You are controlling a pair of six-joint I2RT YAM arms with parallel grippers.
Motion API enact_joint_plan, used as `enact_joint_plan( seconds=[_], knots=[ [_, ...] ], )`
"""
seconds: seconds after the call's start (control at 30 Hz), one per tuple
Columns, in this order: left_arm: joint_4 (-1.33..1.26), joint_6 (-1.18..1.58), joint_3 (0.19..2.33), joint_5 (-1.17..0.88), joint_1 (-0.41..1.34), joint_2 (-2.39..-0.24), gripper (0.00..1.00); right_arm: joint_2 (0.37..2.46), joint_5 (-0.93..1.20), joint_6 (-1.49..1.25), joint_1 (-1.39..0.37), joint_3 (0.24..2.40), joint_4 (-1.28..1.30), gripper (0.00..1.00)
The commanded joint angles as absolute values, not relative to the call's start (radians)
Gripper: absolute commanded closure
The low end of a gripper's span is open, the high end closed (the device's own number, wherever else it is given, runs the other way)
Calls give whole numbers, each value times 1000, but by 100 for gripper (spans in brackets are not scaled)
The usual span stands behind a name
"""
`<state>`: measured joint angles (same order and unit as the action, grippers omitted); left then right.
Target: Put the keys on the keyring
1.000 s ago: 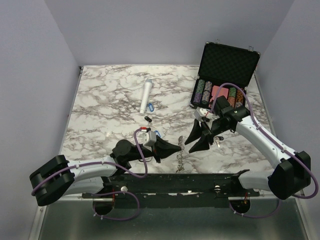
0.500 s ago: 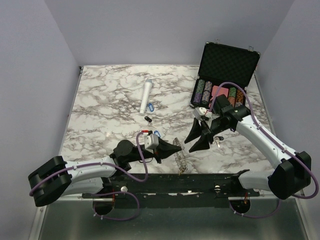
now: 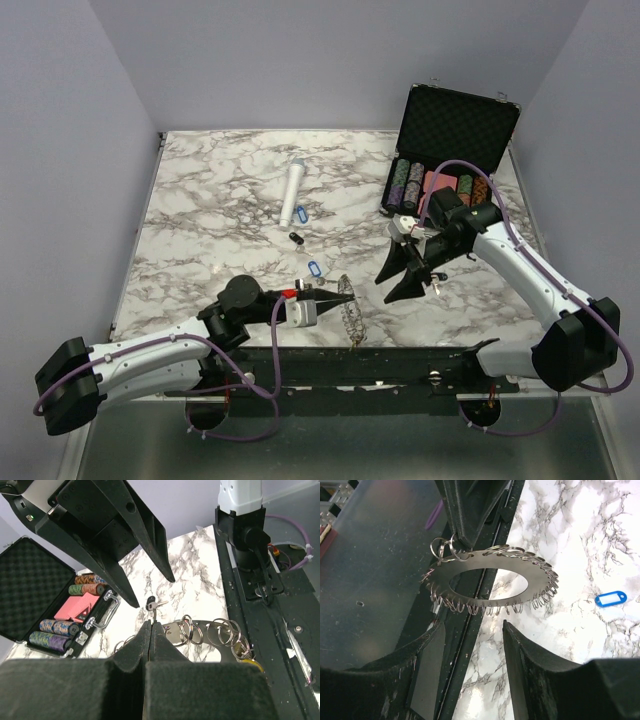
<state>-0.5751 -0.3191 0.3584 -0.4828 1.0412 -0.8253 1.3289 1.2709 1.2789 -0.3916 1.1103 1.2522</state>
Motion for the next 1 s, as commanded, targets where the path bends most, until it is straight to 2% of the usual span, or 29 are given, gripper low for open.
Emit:
enact_joint_plan(
  seconds=[0.0,0.4,0.97],
  knots=[
    [-552,-397,370,-511,1045,-799,100,1345,1266,1403,-380,1124,1341,41],
    [-633,-353,342,-508,1043,-816,100,1350,1281,1451,-376,1108,1354,41],
    [-920,-140,262,-456,1042,-893,100,1345,1298,1479,-376,1094,1356,40]
  ],
)
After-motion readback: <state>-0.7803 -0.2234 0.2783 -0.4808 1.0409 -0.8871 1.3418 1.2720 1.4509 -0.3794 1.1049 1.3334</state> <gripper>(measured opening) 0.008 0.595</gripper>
